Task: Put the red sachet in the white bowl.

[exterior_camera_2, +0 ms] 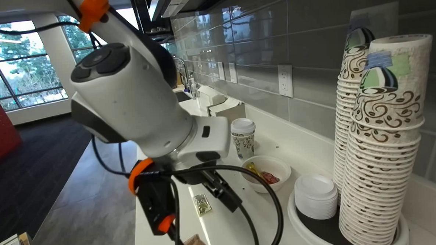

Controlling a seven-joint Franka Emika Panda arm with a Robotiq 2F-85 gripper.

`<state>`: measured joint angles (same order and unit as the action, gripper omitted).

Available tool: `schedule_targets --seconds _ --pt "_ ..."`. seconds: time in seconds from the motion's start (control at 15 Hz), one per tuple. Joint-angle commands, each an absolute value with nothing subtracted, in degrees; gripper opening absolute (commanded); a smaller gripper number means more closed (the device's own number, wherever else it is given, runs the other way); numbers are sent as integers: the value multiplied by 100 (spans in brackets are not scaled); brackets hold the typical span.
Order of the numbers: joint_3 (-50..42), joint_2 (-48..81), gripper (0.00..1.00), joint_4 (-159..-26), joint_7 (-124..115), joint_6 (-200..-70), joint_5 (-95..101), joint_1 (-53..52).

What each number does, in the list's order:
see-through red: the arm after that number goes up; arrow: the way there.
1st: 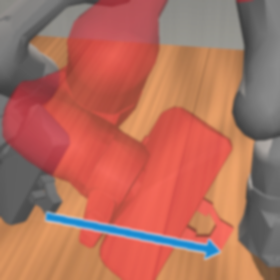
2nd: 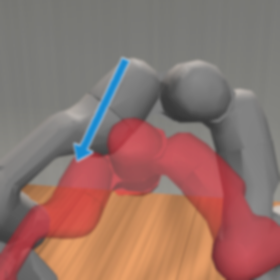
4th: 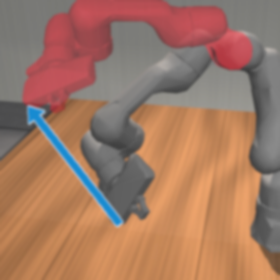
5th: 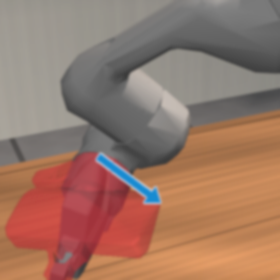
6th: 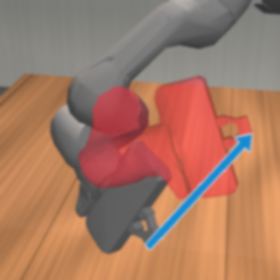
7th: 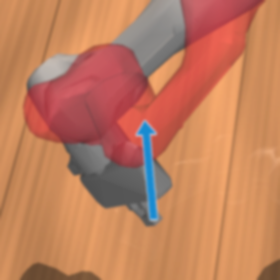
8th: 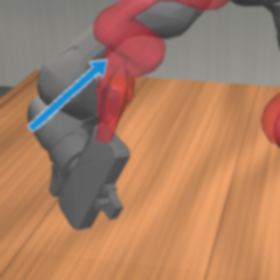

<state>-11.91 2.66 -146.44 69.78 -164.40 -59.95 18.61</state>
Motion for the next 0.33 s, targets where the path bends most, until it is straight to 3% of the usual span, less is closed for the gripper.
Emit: schedule_targets --seconds 0.0,0.27 --pt "-1382 -433 100 -15460 7023 -15942 -4675 1975" --pt "-1405 -205 100 -15329 6975 -15855 -4525 1975"
